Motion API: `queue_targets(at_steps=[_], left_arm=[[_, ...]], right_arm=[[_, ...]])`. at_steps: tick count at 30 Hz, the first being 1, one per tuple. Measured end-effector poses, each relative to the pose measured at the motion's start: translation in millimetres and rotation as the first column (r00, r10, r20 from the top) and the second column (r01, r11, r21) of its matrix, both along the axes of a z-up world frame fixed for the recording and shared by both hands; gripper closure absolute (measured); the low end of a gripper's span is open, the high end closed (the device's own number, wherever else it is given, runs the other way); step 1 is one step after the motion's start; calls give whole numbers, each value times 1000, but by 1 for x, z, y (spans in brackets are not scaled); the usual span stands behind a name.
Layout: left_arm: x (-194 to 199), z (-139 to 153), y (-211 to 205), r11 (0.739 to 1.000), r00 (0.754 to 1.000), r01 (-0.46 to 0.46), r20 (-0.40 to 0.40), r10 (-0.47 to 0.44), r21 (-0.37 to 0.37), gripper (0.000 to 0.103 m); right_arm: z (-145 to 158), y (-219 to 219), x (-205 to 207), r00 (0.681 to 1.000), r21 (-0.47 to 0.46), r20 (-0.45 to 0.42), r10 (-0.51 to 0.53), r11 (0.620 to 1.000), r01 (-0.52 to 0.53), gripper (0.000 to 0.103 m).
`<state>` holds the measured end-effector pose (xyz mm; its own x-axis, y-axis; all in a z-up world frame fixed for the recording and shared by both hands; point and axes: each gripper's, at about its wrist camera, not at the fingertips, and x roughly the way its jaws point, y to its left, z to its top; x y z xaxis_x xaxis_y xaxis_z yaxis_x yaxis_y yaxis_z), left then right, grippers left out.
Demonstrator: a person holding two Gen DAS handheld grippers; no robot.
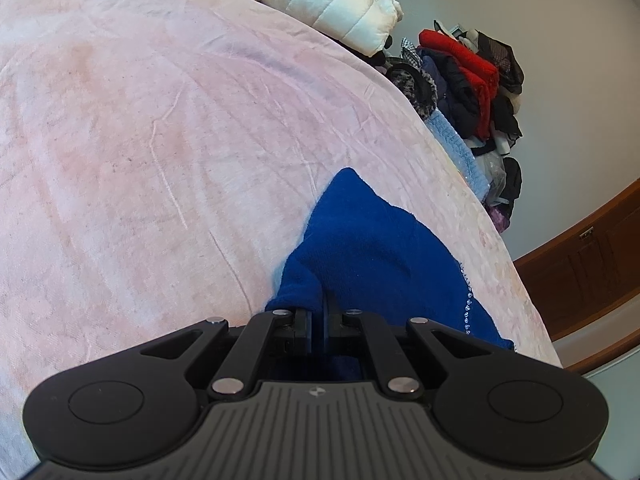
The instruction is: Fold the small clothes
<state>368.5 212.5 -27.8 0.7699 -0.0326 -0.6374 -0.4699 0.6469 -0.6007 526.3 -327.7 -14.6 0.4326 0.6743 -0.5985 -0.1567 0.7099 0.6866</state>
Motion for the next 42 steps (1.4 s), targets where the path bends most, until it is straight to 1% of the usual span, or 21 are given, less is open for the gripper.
queue_targets(at_steps=[5,6,7,8,9,13,17,19,20,22,24,28,30,31,33,35,36,37,38,40,42], left_arm=[[-7,18,-9,991,992,115,-57,-112,67,93],[-13,25,-11,982,985,167,-68,-161,85,82],[-19,31,-12,975,979,194,-78,-186,109,62],[-30,39,-15,969,980,195,-81,-184,154,52],[-41,49,-17,961,985,170,-62,-160,219,36],[-43,89,-37,880,979,139,69,-190,454,31],[32,95,-41,832,904,338,93,-417,439,31],[85,86,-39,774,826,508,41,-562,379,31],[107,81,-40,748,804,548,10,-594,373,31],[144,70,-43,698,776,596,-60,-628,397,31],[168,61,-51,648,766,603,-113,-633,465,31],[202,35,-73,514,659,729,-260,-706,453,31],[206,21,-83,466,644,739,-308,-700,486,31],[207,19,-86,453,641,738,-310,-703,500,31],[209,19,-87,457,641,738,-300,-707,497,31],[212,20,-85,473,642,740,-292,-709,478,37],[215,22,-87,465,630,750,-293,-719,471,55],[215,24,-89,457,621,756,-294,-726,470,67],[215,26,-92,448,614,759,-293,-732,472,71],[214,29,-97,429,612,757,-303,-731,493,93],[213,31,-99,433,632,738,-305,-713,518,96]], right_arm=[[11,1,7,1000,-32,-17,16,999,-16,80],[20,-2,8,1000,-45,21,7,999,-6,75],[31,-4,11,997,-69,72,-3,998,8,58],[42,-5,16,992,-98,126,-8,995,20,45],[50,-3,23,986,-114,167,3,993,17,43],[65,35,79,960,-116,237,147,986,-122,44],[57,92,138,913,-286,223,340,919,-272,46],[49,111,162,900,-366,166,403,872,-323,43],[45,115,171,898,-386,143,415,859,-336,44],[41,120,179,892,-412,131,433,842,-348,43],[38,122,184,880,-413,121,459,830,-376,43],[23,132,192,857,-461,67,511,777,-428,44],[21,137,190,836,-473,83,543,760,-446,42],[21,140,190,826,-479,89,556,751,-454,42],[21,143,191,817,-465,100,568,753,-467,43],[21,147,191,808,-450,106,580,753,-481,56],[20,150,191,799,-446,102,593,745,-496,65],[19,152,190,794,-449,101,600,740,-502,84],[19,154,188,789,-448,106,605,737,-505,91],[22,155,183,784,-460,132,607,738,-494,91],[30,152,178,787,-449,176,592,759,-471,92]])
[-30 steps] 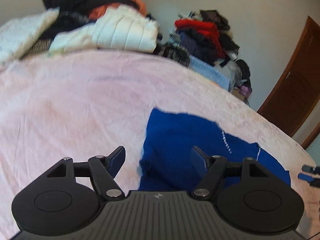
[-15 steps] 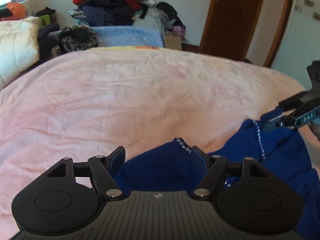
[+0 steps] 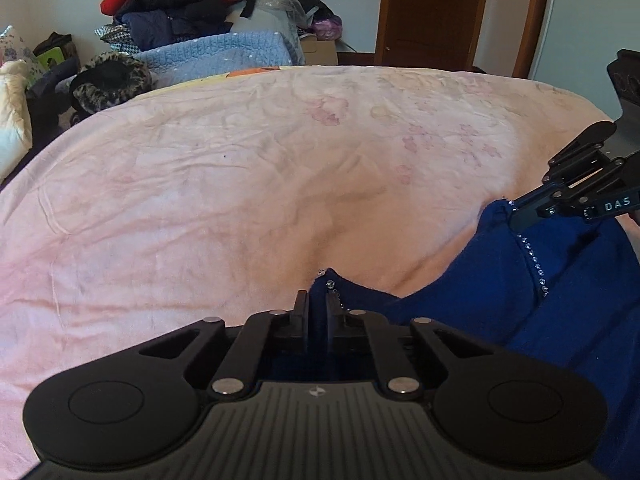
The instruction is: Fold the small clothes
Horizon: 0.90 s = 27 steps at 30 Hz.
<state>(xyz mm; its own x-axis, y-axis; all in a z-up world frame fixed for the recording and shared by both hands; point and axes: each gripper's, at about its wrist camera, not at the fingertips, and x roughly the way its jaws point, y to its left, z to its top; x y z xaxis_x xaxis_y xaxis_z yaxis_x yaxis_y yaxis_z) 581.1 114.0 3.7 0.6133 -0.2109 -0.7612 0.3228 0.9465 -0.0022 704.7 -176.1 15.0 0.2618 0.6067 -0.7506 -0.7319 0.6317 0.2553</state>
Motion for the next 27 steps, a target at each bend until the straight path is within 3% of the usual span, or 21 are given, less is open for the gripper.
queue_targets(at_steps=[3,6,9,14,16,18,19,20,22,25,27], left_arm=[[-12,12,3,1000,997,-9,79,10,-14,97],[-25,28,14,996,988,-26,149,39,-87,98],[-16,22,21,991,990,-76,112,88,-108,98],[1,1,13,979,975,-204,88,205,-13,99],[6,-8,12,964,963,-261,81,256,51,98],[-4,0,13,954,949,-294,136,284,64,98],[-14,9,16,955,942,-295,175,286,29,98],[-25,17,17,957,936,-289,207,284,-9,98],[-52,35,15,966,937,-242,237,256,-89,98],[-66,29,7,969,979,-147,108,171,-200,97],[-59,6,-1,969,987,-157,5,161,-191,97]], right_arm=[[21,-17,-12,998,95,59,-16,995,11,92],[34,-39,-17,995,195,78,-61,980,45,93],[10,-43,-1,990,120,27,-140,984,135,93],[-16,-25,2,985,70,5,-171,983,170,91],[-20,-22,2,978,55,1,-207,977,207,81],[-12,-27,3,965,55,-39,-260,964,261,66],[-4,-34,-1,955,73,-37,-295,952,297,49],[5,-42,-9,950,121,-21,-312,942,313,43],[19,-58,-25,951,211,-39,-307,928,308,44],[16,-64,-42,959,260,-136,-248,925,276,42],[4,-59,-45,958,213,-137,-253,937,278,38]])
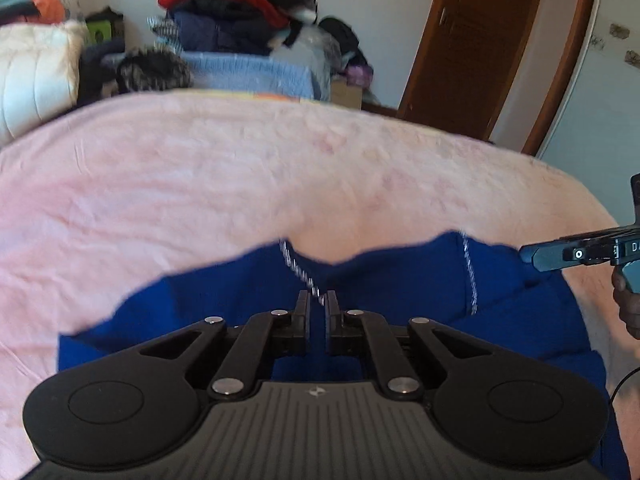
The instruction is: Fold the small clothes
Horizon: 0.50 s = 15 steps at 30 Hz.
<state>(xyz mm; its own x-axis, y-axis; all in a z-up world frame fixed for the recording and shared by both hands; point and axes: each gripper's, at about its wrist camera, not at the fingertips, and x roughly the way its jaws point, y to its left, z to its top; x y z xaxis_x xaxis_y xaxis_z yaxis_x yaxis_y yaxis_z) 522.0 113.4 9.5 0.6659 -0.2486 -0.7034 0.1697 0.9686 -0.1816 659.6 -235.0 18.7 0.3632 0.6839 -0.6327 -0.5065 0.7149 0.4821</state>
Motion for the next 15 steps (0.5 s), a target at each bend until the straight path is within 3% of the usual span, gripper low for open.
queue_targets(at_steps=[1,2,4,5,7,10,12,14,15], left_arm=[[6,-12,-3,1000,999,-7,-45,8,26,97],[6,-19,-2,1000,1000,-23,-10,23,12,97],[12,-25,4,998,998,-59,-1,59,-36,97],[16,-26,10,992,996,-93,-17,91,-84,97],[22,-24,15,980,989,-145,-61,138,-135,96],[0,-4,5,982,984,-179,-27,177,-62,96],[-32,13,-2,990,992,-121,31,124,-67,96],[-64,19,-8,993,995,-76,59,82,-90,86],[-79,18,-14,994,997,-60,52,64,-89,66]], right_arm=[[-9,2,3,1000,-42,-15,-21,999,21,38],[-18,3,7,998,-88,-27,-54,995,51,39],[-26,-8,11,994,-51,15,-112,992,113,48],[-27,-13,15,989,-26,-5,-147,989,147,54],[-27,-20,17,972,11,-81,-223,974,224,55],[-5,-19,-16,966,-8,24,-256,967,256,53],[14,-20,-52,976,23,92,-199,980,198,51],[21,-20,-90,988,54,96,-118,992,113,35],[19,-18,-107,994,57,78,-80,996,75,34]])
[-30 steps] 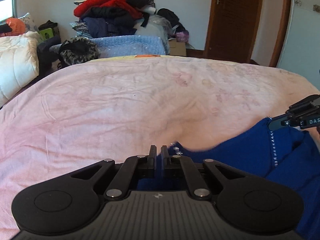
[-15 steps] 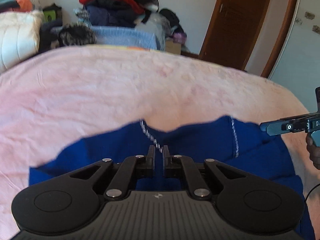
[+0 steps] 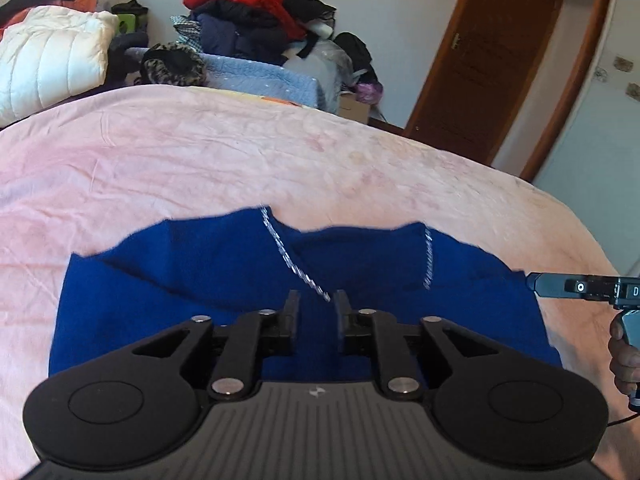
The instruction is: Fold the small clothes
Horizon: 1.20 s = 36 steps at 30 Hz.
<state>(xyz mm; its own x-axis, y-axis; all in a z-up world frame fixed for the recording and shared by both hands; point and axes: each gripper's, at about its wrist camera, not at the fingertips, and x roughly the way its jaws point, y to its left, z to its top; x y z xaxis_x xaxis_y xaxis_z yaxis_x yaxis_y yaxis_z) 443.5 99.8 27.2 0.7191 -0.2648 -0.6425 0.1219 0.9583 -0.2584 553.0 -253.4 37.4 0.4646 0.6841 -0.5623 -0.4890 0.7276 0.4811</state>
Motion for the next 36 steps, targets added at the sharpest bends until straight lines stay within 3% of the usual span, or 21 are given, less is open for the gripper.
queue_targets(at_steps=[1,2,4,5,6,8,10,14,19,22,27,30,31,34,36], left_arm=[[-12,-4,-5,1000,1000,5,-7,-5,8,49],[-22,-10,-9,999,1000,12,-6,-12,34,44],[-35,-22,-18,995,999,39,-1,-39,95,44],[-37,-31,-21,991,999,43,-18,-41,126,44],[-40,-40,-23,988,999,38,-2,-38,149,43],[-46,-45,-29,976,997,44,56,-57,211,41],[-49,-40,-35,973,998,29,47,-41,230,40],[-79,-19,-24,986,998,-37,56,28,163,40],[-166,-5,6,993,991,-105,74,108,-47,34],[-217,-13,11,986,990,-134,35,138,-101,34],[-265,-29,-6,988,990,-141,-25,140,-61,34],[-275,-40,-14,995,995,-95,-16,95,-13,33],[-278,-42,-17,997,997,-78,11,77,28,33],[-287,-42,-18,994,996,-84,9,84,75,33],[-298,-32,-7,992,993,-121,9,121,39,33]], right_arm=[[-5,3,-14,999,-12,-33,35,999,-35,32],[-12,7,-25,996,-33,-64,57,998,-59,32],[-26,14,-43,992,-95,-85,91,991,-99,32],[-30,14,-48,995,-114,-55,89,989,-95,35],[-32,11,-54,996,-100,-22,82,992,-83,35],[-32,2,-48,997,-36,-72,37,999,-39,37],[-25,-4,-49,991,-8,-131,-21,1000,21,37],[-4,-19,-83,995,34,-95,-26,999,29,35],[10,-42,-155,990,149,-135,31,989,-11,28],[5,-42,-194,982,161,-175,74,986,-46,28],[-2,-19,-239,988,26,-133,81,997,-78,28],[-22,-11,-250,981,-51,-167,94,993,-104,30],[-22,-14,-254,988,-41,-135,79,996,-86,32],[-13,-22,-257,977,-12,-210,35,999,-39,30],[-2,-29,-267,979,34,-201,42,999,-36,30]])
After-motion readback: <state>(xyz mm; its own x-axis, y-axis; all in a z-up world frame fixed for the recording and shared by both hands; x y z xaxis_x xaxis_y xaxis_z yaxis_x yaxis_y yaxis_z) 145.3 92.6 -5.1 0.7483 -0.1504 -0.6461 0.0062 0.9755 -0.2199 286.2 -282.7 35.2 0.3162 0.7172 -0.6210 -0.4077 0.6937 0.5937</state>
